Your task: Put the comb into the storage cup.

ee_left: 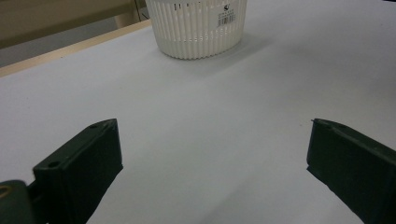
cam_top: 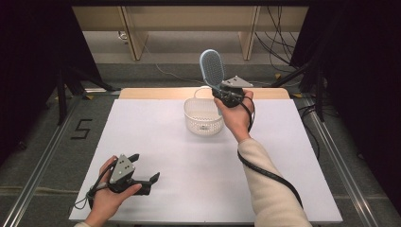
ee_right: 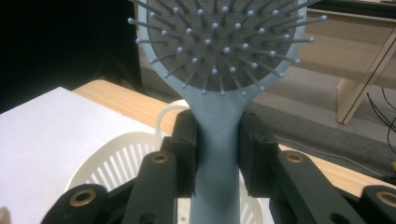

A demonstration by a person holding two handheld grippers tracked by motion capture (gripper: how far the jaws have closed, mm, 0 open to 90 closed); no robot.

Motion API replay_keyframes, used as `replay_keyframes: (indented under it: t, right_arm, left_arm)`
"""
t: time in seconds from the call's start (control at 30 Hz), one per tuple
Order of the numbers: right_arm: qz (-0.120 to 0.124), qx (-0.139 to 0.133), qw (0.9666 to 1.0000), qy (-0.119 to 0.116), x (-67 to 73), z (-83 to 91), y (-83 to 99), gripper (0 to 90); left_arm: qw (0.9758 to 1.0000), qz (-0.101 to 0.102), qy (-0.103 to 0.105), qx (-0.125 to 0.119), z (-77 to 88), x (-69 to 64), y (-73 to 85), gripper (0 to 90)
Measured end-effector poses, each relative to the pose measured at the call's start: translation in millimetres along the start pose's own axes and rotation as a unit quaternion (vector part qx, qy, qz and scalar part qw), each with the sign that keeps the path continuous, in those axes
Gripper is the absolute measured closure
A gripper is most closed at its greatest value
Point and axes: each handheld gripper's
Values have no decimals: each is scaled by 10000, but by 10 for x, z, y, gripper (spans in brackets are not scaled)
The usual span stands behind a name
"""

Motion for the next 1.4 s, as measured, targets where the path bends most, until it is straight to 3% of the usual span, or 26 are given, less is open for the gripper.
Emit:
replay_keyframes:
  t: [1.4]
  right_arm:
    - [193, -11, 9997, -171, 103, -223, 71, 704]
  left_arm:
    - [10000, -3, 20, 3, -2, -4, -3, 27]
Point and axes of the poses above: each handheld gripper's, and its own axes: z roughly backward along the jaws, y roughly out of its underside, x roughly to its left, and after that the axes turned 11 degrees about -x, right-handed
